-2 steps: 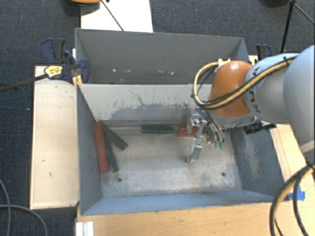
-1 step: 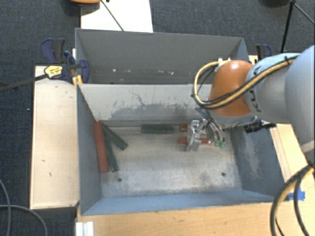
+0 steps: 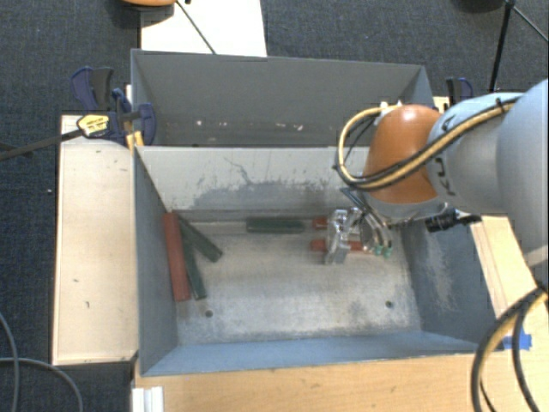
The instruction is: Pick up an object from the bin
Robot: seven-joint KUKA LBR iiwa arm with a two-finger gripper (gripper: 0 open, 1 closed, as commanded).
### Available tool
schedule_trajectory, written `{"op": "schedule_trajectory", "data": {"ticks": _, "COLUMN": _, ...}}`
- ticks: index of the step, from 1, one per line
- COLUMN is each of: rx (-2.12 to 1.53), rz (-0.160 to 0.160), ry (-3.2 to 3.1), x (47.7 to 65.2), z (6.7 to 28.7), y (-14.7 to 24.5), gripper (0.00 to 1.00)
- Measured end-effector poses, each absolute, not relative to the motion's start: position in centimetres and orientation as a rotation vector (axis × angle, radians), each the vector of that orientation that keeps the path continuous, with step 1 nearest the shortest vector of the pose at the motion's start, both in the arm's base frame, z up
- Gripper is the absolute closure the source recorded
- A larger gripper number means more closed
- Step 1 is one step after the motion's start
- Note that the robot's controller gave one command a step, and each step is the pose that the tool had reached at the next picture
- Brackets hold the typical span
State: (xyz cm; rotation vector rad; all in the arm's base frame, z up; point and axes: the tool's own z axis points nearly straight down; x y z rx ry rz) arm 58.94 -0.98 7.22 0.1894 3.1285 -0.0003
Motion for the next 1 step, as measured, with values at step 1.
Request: {"op": "schedule_trajectory", "data": {"ticks": 1, "rx": 0.181, "rz": 0.000, "ry": 3.140, "x": 57.55, "z": 12.82, "y": -3.17, "gripper": 1.00}}
